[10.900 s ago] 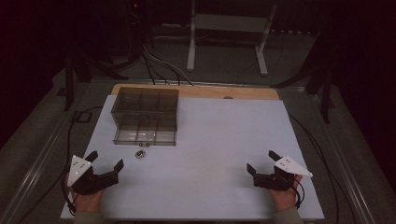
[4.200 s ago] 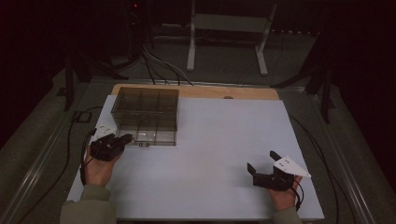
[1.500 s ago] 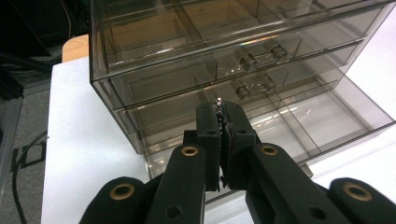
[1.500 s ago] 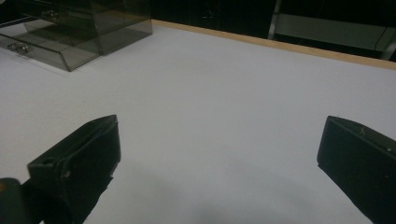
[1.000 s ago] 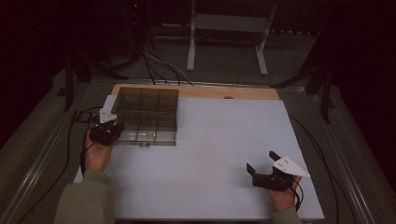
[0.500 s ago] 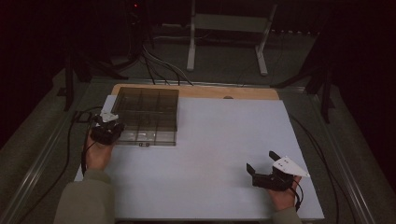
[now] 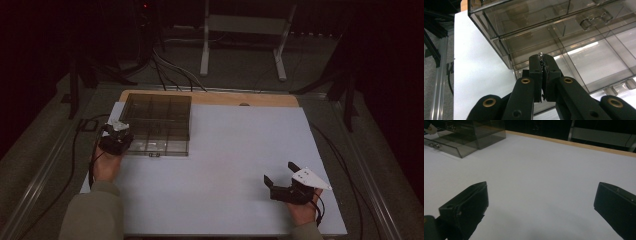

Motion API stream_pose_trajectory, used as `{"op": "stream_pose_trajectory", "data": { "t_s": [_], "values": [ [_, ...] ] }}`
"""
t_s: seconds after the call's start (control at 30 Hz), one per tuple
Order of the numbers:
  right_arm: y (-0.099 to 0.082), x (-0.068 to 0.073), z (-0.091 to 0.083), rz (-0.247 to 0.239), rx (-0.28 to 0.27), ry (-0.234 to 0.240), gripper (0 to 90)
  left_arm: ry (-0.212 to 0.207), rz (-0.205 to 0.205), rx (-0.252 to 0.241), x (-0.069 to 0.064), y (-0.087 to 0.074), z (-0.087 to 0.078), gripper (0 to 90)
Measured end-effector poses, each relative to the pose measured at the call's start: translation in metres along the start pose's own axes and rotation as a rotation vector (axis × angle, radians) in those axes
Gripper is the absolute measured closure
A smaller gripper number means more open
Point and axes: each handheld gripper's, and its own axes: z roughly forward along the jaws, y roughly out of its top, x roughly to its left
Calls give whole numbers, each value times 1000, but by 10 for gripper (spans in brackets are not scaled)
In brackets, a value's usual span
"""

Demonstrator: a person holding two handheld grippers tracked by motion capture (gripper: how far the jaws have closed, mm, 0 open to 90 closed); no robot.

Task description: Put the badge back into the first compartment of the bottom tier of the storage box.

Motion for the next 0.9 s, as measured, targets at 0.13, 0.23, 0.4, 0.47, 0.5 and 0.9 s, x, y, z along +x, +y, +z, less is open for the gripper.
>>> {"op": "stream_pose_trajectory", "data": {
  "t_s": [0.13, 0.23, 0.4, 0.47, 0.5, 0.9],
  "values": [
    [0, 0, 0, 0, 0, 1, 0, 3, -5, 7, 2, -1, 1, 884],
    [0, 0, 0, 0, 4, 1, 0, 5, -4, 18, 2, -3, 3, 883],
    [-1, 0, 0, 1, 5, 0, 0, 9, -9, 33, 3, -5, 8, 883],
    [-1, 0, 0, 0, 6, 1, 0, 12, -6, 37, 3, -6, 8, 883],
    [-1, 0, 0, 0, 6, 1, 0, 12, -6, 37, 3, -6, 8, 883],
    [-1, -1, 0, 1, 2, -1, 0, 32, 15, 54, 2, -8, 11, 882]
  ]
}}
